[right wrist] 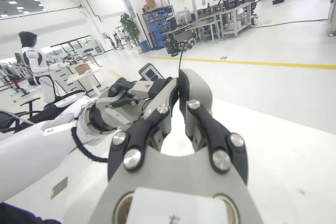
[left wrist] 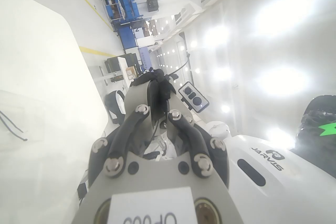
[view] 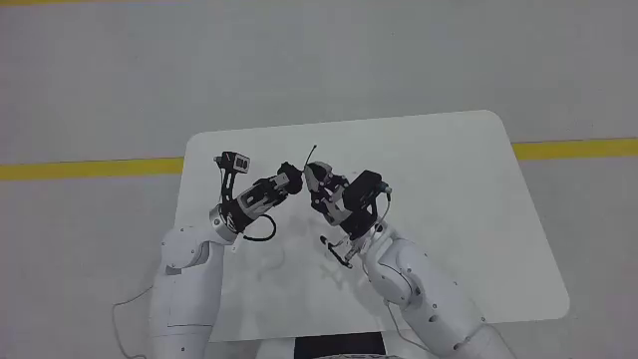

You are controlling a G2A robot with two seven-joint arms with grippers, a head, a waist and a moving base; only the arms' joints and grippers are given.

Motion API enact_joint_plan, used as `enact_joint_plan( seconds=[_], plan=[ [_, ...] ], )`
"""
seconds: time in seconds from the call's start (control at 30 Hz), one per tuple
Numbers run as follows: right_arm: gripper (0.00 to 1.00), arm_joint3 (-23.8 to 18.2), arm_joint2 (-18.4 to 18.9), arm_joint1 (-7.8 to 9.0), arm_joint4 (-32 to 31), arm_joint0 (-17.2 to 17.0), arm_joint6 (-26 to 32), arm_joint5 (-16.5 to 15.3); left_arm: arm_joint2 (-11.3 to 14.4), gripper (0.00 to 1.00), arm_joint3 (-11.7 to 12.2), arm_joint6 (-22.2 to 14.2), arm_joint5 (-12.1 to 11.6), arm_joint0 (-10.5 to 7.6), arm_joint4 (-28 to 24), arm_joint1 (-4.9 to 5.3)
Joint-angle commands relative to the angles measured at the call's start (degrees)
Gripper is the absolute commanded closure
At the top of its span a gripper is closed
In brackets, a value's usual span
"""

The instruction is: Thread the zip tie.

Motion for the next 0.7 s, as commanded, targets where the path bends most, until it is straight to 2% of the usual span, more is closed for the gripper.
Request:
enact_joint_plan(
  seconds=[0.0,0.37,0.4,0.47,0.53,0.67],
  plan=[
    [1.0,-0.03,0.05,0.01,0.04,-0.05,0.09,-0.09,0.0,1.0,0.0,0.0,0.0,0.0,0.0,0.0],
    [1.0,-0.17,0.21,0.0,0.27,-0.34,-0.25,-0.1,0.0,1.0,0.0,0.0,0.0,0.0,0.0,0.0],
    [0.92,-0.2,0.22,0.0,0.25,-0.35,-0.27,-0.13,0.0,1.0,0.0,0.0,0.0,0.0,0.0,0.0],
    [0.88,-0.25,0.2,0.01,0.18,-0.36,-0.31,-0.24,0.0,1.0,0.0,0.0,0.0,0.0,0.0,0.0],
    [0.79,-0.3,0.17,0.01,0.09,-0.37,-0.32,-0.32,0.0,1.0,0.0,0.0,0.0,0.0,0.0,0.0],
    [0.72,-0.35,0.19,0.01,0.0,-0.38,-0.35,-0.43,0.0,1.0,0.0,0.0,0.0,0.0,0.0,0.0]
  ],
)
